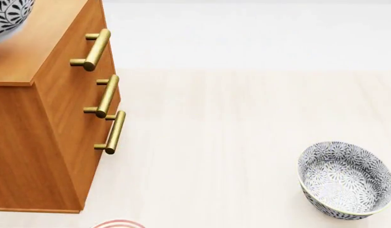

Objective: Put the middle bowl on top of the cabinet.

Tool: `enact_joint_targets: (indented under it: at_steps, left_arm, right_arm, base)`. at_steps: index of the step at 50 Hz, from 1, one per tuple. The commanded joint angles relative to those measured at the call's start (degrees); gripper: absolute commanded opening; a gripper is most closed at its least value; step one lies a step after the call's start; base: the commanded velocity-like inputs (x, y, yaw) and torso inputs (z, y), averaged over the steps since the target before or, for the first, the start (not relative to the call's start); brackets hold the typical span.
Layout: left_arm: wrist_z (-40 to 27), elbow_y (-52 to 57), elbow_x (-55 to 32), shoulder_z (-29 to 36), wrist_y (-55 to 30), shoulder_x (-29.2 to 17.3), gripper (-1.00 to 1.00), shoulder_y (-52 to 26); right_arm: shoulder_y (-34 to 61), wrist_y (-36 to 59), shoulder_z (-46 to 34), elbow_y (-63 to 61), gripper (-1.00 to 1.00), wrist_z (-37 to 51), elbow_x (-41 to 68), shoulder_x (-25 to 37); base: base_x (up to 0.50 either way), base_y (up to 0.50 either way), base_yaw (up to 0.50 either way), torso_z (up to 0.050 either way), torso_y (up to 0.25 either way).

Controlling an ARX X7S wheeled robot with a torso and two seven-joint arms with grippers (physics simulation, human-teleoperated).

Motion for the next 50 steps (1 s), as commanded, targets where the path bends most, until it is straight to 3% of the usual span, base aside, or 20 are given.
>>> enact_joint_targets:
  at_steps: [1, 14, 34, 35, 50]
  left_arm:
    - [1.9, -3.5, 1.1, 0.6, -1.2, 0.8, -1.0, 2.6]
    - [6.1, -11.1, 0.9, 0.4, -3.8, 3.7, -1.0, 4.1]
    - [6.0, -14.7, 3.0, 2.9, -6.0, 4.9, -1.0, 5.7]
    - [5.5, -14.9, 3.4, 3.4, -6.3, 4.8, 1.0, 5.4]
    - [-2.5, 1.1, 11.4, 7.3, -1.0, -2.3, 1.0, -0.3]
  right_arm:
    - [0.0, -0.2, 0.5, 0.0, 1.0, -0.2, 0.4, 0.0]
    - [0.0, -0.4, 0.7, 0.0, 1.0, -0.1, 0.6, 0.0]
    - [0.0, -0.4, 0.5, 0.0, 1.0, -0.3, 0.5, 0.0]
    - [0.0, -0.4, 0.4, 0.0, 1.0, -0.3, 0.4, 0.0]
    - [0.0, -0.5, 0.5, 0.0, 1.0, -0.5, 0.4, 0.0]
  base:
    - [0.0, 0.0, 0.0, 0.0, 0.0]
    - [0.0, 0.0, 0.0, 0.0, 0.001]
    - [0.0, 0.0, 0.0, 0.0, 0.0]
    - [0.0, 0.0, 0.0, 0.0, 0.0]
    - [0.0, 0.0, 0.0, 0.0, 0.0]
